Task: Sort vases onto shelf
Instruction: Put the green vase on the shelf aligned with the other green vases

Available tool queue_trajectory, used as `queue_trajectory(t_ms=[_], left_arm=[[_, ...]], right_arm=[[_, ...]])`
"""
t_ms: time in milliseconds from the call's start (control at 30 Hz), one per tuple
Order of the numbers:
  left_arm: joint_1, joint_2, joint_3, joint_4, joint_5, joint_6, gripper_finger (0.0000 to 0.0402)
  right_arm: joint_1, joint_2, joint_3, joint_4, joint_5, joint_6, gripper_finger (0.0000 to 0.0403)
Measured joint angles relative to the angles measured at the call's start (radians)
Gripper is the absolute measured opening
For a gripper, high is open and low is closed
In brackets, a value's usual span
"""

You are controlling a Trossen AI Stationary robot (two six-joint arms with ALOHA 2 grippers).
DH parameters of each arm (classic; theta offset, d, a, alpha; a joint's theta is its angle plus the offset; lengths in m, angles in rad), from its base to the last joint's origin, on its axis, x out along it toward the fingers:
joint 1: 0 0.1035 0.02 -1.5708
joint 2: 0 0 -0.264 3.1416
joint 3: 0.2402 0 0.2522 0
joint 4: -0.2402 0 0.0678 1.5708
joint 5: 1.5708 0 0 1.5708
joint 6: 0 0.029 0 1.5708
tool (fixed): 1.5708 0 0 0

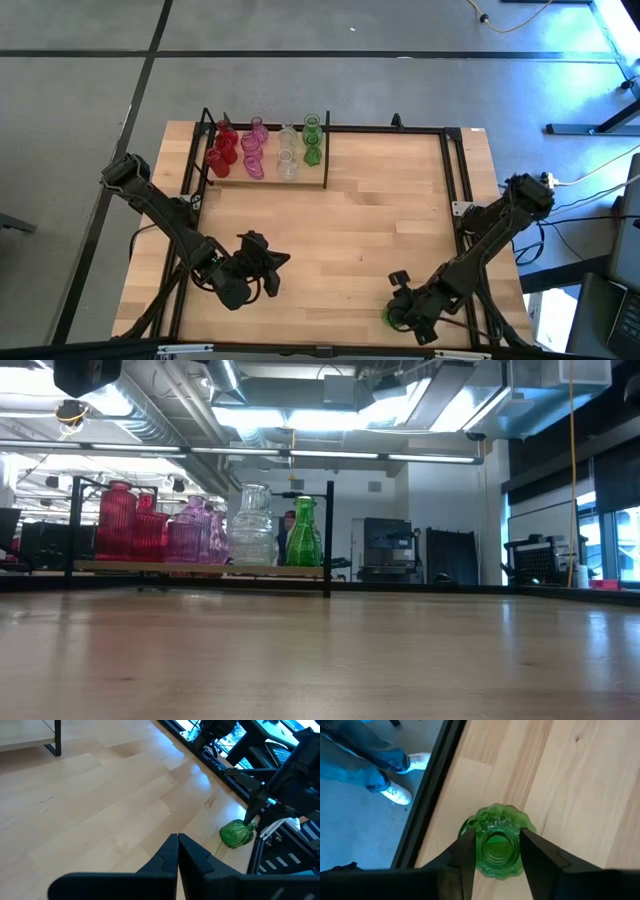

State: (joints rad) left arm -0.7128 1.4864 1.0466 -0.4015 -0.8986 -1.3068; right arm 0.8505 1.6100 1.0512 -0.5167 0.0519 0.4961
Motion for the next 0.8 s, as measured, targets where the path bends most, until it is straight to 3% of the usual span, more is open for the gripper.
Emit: queue_trajectory(t_ms=[467, 800], left_arm=[[0.0, 0.0, 0.0, -0.002, -0.001, 0.0, 0.0], [0.0, 0.0, 0.0, -0.002, -0.001, 0.0, 0.0]], right_arm=[[-0.001, 0.016, 0.002, 0.021, -0.037, 0.004, 0.0075], [-0.033, -0.001, 0.002, -0.046, -0.053, -0.009, 0.0073]])
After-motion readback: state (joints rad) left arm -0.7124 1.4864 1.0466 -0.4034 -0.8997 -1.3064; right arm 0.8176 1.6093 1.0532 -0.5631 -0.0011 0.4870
